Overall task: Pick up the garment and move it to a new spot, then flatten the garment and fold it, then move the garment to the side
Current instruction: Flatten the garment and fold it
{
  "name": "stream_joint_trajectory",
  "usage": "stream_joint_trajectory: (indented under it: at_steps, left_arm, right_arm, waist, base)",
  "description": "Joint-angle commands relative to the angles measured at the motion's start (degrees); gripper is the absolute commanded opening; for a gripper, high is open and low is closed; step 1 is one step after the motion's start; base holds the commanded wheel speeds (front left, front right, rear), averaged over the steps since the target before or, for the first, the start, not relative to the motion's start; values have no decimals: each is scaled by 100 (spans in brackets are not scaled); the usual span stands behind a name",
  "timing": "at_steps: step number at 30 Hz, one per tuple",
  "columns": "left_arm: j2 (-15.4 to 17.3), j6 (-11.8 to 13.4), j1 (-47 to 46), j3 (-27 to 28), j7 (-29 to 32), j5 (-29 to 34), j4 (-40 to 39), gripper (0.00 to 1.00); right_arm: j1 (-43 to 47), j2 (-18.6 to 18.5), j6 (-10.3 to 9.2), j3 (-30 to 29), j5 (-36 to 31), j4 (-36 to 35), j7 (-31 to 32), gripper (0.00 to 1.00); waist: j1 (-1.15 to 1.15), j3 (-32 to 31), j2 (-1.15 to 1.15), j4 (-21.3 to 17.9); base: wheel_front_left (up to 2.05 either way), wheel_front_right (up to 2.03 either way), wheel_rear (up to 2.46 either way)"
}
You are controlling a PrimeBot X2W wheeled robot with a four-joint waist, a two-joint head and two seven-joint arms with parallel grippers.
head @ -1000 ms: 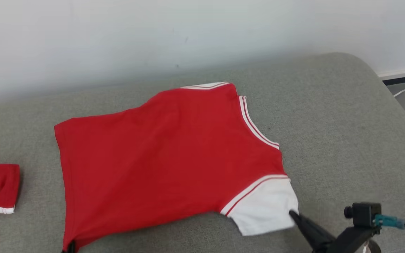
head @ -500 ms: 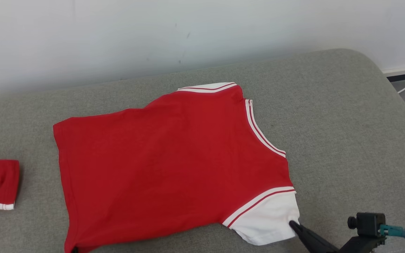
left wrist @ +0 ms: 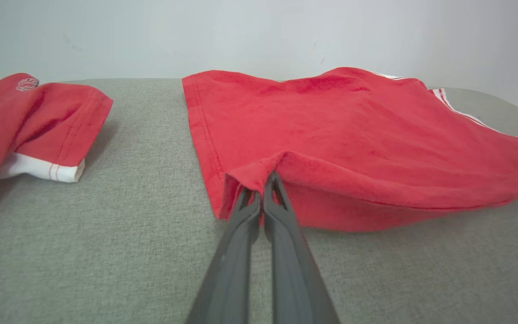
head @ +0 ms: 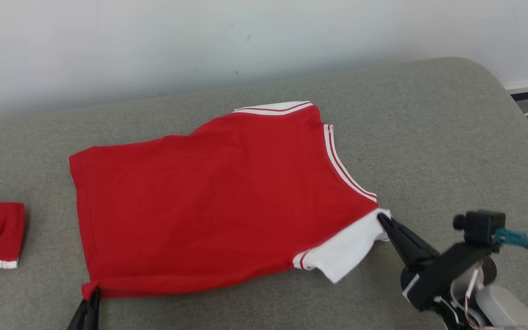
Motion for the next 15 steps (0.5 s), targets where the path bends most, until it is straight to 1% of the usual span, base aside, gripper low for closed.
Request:
stream_joint_trajectory:
  at_steps: [1, 5, 10, 15]
  left_arm:
    - [90, -30, -123, -5, -18, 55, 86, 0]
    - [262, -113, -427, -100, -18, 101, 332, 0]
    - [425, -161, -796, -168, -18, 91, 610, 0]
    - [551, -189, -1142, -272, -15, 110, 875, 0]
  right_arm:
    - [-233, 82, 0, 32, -11, 129, 9, 0]
    - [-854, 250, -1, 170, -111, 639, 39, 0]
    - [-1591, 440, 0, 395, -140, 1399, 4, 0]
    - [-2226, 658, 0, 695, -31, 2088, -34, 0]
  waist:
    - [-1, 57, 0, 4]
    - [-1, 179, 0, 9]
    - [-1, 294, 0, 19]
    - [-1, 419, 0, 1]
  base:
    - [0, 0, 0]
    - [0, 0, 0]
    - [0, 0, 0]
    - [0, 0, 0]
